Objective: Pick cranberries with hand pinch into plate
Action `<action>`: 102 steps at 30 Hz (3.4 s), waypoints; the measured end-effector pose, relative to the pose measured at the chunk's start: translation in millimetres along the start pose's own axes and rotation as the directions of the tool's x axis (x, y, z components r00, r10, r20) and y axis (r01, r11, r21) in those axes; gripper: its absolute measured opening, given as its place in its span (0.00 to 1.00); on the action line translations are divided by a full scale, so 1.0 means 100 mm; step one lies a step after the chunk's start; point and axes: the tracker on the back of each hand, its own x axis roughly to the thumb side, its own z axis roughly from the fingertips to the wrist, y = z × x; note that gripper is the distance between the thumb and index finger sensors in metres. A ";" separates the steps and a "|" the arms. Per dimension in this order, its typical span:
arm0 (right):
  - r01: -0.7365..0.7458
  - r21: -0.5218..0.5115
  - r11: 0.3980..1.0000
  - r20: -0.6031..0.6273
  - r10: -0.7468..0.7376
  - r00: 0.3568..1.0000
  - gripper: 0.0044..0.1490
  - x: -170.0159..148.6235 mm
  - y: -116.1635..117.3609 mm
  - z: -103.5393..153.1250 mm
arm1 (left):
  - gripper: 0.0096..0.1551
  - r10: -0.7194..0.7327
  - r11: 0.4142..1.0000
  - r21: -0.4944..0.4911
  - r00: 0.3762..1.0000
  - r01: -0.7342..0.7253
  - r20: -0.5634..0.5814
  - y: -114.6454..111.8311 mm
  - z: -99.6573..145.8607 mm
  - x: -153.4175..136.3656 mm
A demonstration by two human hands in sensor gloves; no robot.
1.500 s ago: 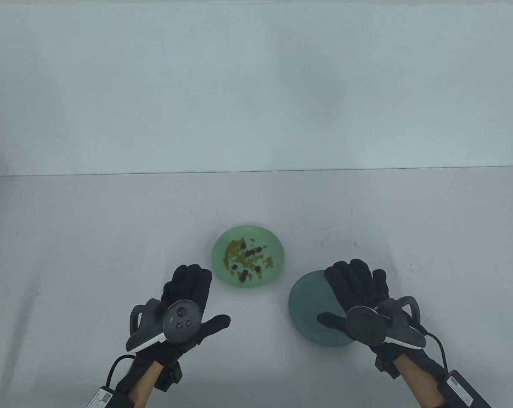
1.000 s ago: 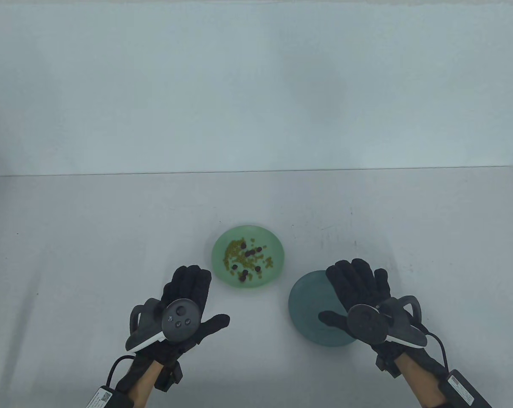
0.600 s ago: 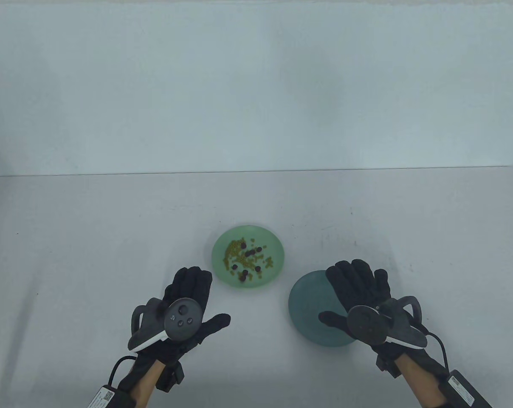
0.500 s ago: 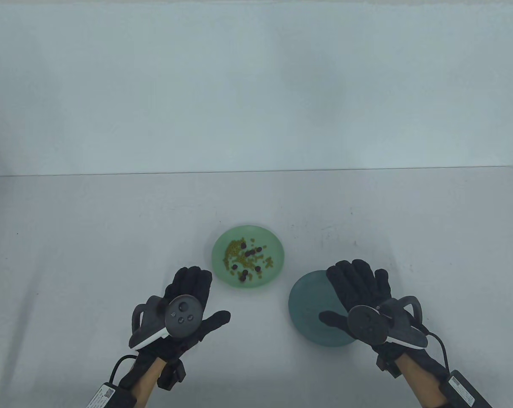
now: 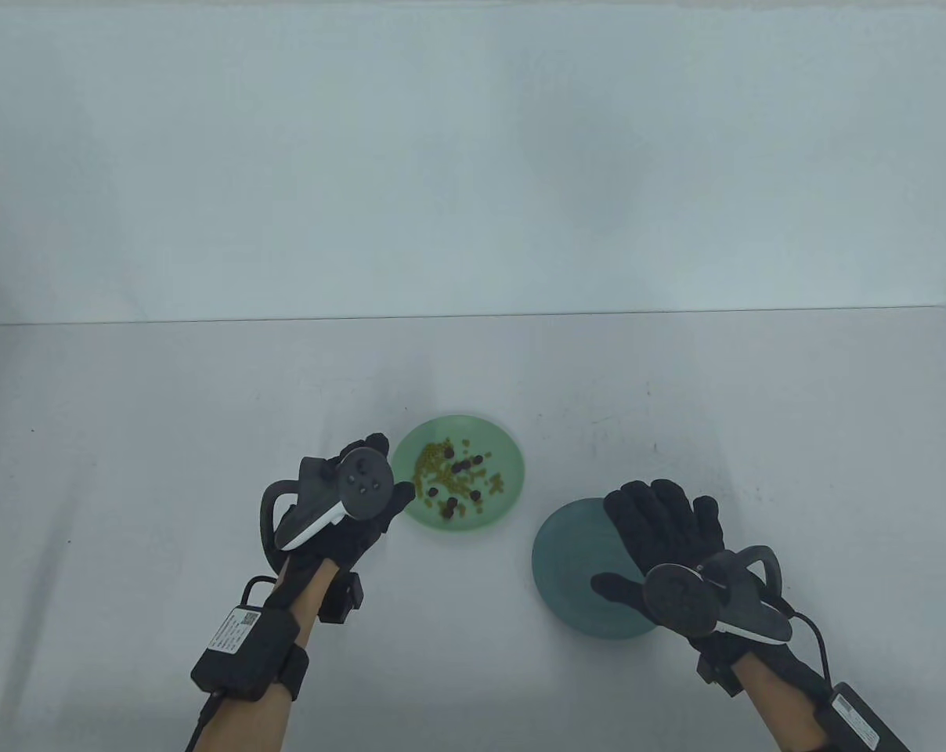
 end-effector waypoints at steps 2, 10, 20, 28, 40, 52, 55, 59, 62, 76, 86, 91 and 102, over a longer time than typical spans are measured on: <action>0.000 0.000 1.000 0.001 0.000 1.000 0.61 0.00 0.00 0.00 | 0.45 -0.006 1.000 -0.008 0.999 0.005 -0.045 -0.06 -0.12 -0.03; -0.006 0.005 1.000 0.001 0.006 1.000 0.61 0.00 0.00 0.01 | 0.42 0.000 0.998 -0.069 0.983 -0.013 -0.181 -0.40 -0.48 -0.15; -0.005 0.012 1.000 -0.004 0.005 1.000 0.61 -0.01 0.00 0.00 | 0.38 -0.009 0.992 -0.124 0.962 -0.026 -0.274 -0.66 -0.66 -0.17; -0.006 0.012 1.000 -0.008 0.006 1.000 0.60 -0.02 0.00 0.00 | 0.30 0.012 0.982 -0.171 0.938 -0.076 -0.347 -0.75 -0.75 -0.13; -0.009 0.017 1.000 -0.006 0.009 1.000 0.60 -0.01 0.00 0.00 | 0.25 0.302 0.923 -0.060 0.815 -0.379 -0.494 -0.80 -0.73 -0.19; -0.011 0.018 1.000 -0.009 0.011 1.000 0.60 -0.01 0.00 0.00 | 0.25 0.628 0.710 0.039 0.607 -0.703 -0.486 -0.87 -0.66 -0.37; -0.013 0.021 1.000 -0.010 0.013 1.000 0.60 -0.01 0.00 0.00 | 0.26 0.653 0.687 0.037 0.594 -0.726 -0.470 -0.88 -0.65 -0.39; -0.015 0.022 1.000 -0.012 0.016 1.000 0.60 -0.01 0.00 0.00 | 0.26 0.674 0.666 0.034 0.582 -0.745 -0.455 -0.88 -0.63 -0.41; -0.015 0.020 1.000 -0.014 0.015 1.000 0.60 -0.02 0.00 0.00 | 0.26 0.690 0.651 0.032 0.573 -0.759 -0.442 -0.84 -0.60 -0.43; -0.015 0.022 1.000 -0.010 0.015 1.000 0.60 -0.01 0.01 0.00 | 0.27 0.737 0.633 0.041 0.585 -0.773 -0.340 -0.38 -0.21 -0.51; -0.009 0.022 1.000 -0.010 0.009 1.000 0.60 -0.02 0.01 -0.01 | 0.27 0.782 0.585 0.048 0.548 -0.809 -0.295 -0.31 0.19 -0.50; -0.011 0.025 1.000 -0.011 0.011 1.000 0.60 -0.01 0.01 -0.01 | 0.27 0.795 0.569 0.028 0.540 -0.822 -0.277 -0.33 0.37 -0.48; -0.020 0.032 0.999 -0.017 0.020 1.000 0.60 -0.01 0.01 -0.01 | 0.29 0.809 0.546 -0.037 0.538 -0.837 -0.237 -0.36 0.63 -0.38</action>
